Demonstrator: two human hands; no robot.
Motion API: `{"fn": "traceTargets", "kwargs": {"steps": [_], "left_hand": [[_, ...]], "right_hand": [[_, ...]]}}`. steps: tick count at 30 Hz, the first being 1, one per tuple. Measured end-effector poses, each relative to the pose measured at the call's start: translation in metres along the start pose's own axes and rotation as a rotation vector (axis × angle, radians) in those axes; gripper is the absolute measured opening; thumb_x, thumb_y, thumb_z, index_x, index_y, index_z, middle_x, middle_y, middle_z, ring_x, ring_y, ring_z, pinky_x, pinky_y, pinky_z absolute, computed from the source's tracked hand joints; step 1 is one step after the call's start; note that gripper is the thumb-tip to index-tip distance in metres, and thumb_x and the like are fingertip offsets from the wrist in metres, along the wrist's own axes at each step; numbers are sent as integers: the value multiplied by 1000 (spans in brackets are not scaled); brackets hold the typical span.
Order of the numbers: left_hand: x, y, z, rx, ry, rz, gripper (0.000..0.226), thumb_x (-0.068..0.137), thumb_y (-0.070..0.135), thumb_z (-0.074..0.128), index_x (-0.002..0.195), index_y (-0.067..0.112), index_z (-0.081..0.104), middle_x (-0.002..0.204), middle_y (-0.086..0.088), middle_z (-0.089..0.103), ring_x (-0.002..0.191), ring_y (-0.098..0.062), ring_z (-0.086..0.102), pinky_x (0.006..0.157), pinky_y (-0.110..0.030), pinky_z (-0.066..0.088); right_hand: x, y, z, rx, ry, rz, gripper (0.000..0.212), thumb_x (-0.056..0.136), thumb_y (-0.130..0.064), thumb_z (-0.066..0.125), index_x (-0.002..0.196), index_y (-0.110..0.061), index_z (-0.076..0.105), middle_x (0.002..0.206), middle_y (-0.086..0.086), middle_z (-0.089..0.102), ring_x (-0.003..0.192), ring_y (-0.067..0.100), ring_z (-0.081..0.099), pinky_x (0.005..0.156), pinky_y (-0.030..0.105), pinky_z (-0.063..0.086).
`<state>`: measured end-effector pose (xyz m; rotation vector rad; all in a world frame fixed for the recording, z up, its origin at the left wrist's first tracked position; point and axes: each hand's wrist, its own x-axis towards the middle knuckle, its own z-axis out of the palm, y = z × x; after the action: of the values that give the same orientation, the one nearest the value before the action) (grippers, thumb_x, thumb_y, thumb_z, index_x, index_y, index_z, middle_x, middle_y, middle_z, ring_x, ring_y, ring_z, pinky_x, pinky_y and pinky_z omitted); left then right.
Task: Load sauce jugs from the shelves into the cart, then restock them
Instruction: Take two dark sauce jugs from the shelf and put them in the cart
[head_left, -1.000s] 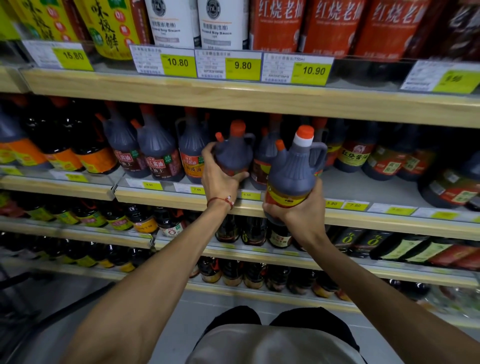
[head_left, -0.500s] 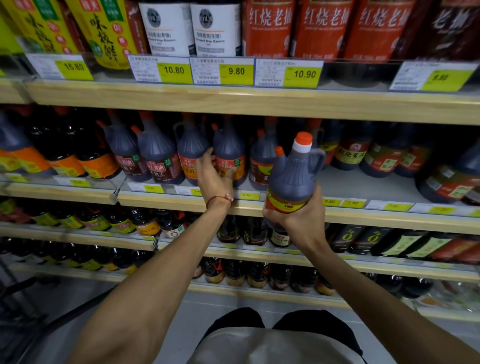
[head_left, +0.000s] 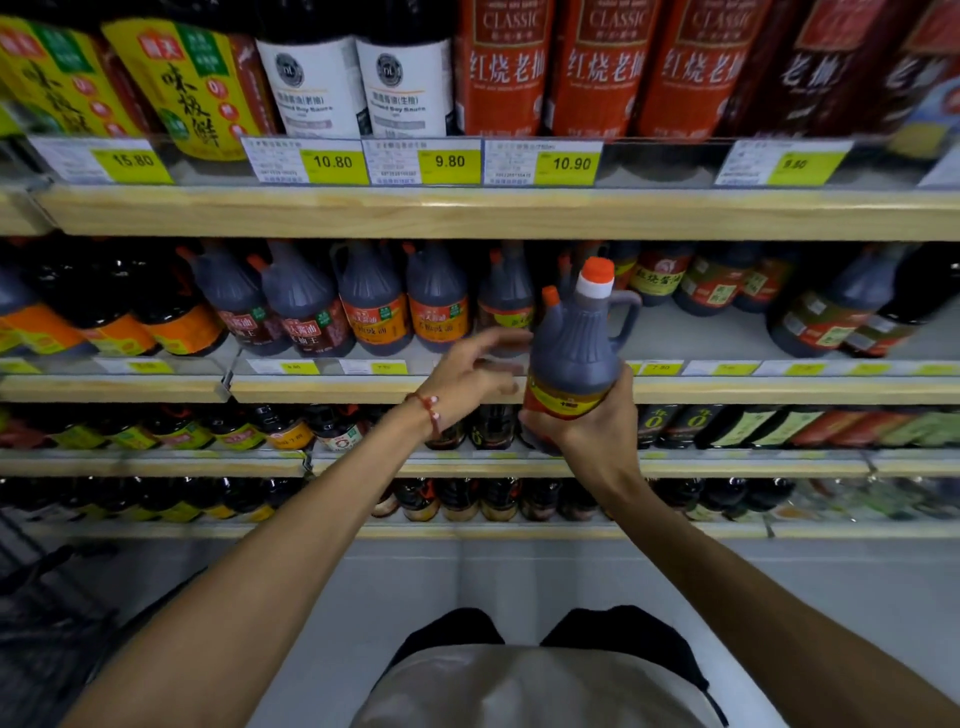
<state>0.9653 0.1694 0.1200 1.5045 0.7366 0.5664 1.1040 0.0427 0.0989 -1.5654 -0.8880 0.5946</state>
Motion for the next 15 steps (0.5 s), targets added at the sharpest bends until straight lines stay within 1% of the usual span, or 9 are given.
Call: {"fn": "traceTargets", "kwargs": {"steps": [2,4,6,7,8,10,12,13,15], "left_hand": [[-5,16,9,-61,-184,-60,64,74,0,77,133,18,59,130,1,66,119,-20,64,100,-34,53],[-7,27,21,43,-244,-11,67,74,6,86,134,21,59,131,8,66,124,-10,60,104,-30,50],[-9,31,37,128,-215,17,67,71,9,89,130,23,59,126,11,67,121,-5,61,102,-28,51],[-9,31,45,110,-183,14,65,71,7,89,128,21,61,124,8,69,117,-6,64,99,-28,53],[-9,31,53,78,-143,6,62,71,4,88,126,17,62,121,3,70,115,-9,66,97,-30,55],[-9,29,67,11,-78,-23,60,69,-3,86,124,9,64,120,-4,72,113,-16,68,95,-36,57],[-9,25,81,-13,-41,-51,59,69,-8,85,123,2,64,118,-7,73,111,-21,68,94,-37,57],[-8,25,89,-8,-23,-62,58,69,-9,84,122,1,64,116,-5,73,110,-20,69,91,-35,58],[-6,28,109,1,5,-67,57,69,-10,83,121,3,65,110,3,75,106,-14,70,86,-27,57]], "right_hand": [[-5,-5,-11,-1,0,25,94,62,-16,98,135,-17,39,118,7,67,99,22,71,78,40,62],[-6,-8,-23,-22,-13,49,97,60,-25,99,136,-14,39,118,13,67,99,29,71,75,48,63],[-7,-10,-37,-33,-45,72,95,59,-30,99,133,-16,41,116,18,66,95,32,70,70,48,61],[-7,-11,-44,-30,-63,72,90,62,-27,98,131,-20,41,116,17,65,94,32,70,69,46,60],[-6,-11,-51,-37,-93,64,85,67,-19,95,131,-24,39,118,15,63,96,30,70,70,45,60],[-5,-10,-68,-31,-204,50,83,75,-1,86,136,-21,33,126,9,61,109,22,70,78,42,61],[1,-3,-87,-29,-309,58,86,79,3,82,141,-20,27,132,5,58,119,21,66,90,50,61],[5,-1,-97,-39,-354,68,86,80,2,81,141,-26,28,132,3,57,120,21,65,93,56,59],[12,6,-122,-90,-445,49,86,81,6,76,137,-41,30,124,2,60,112,24,65,95,66,54]]}}
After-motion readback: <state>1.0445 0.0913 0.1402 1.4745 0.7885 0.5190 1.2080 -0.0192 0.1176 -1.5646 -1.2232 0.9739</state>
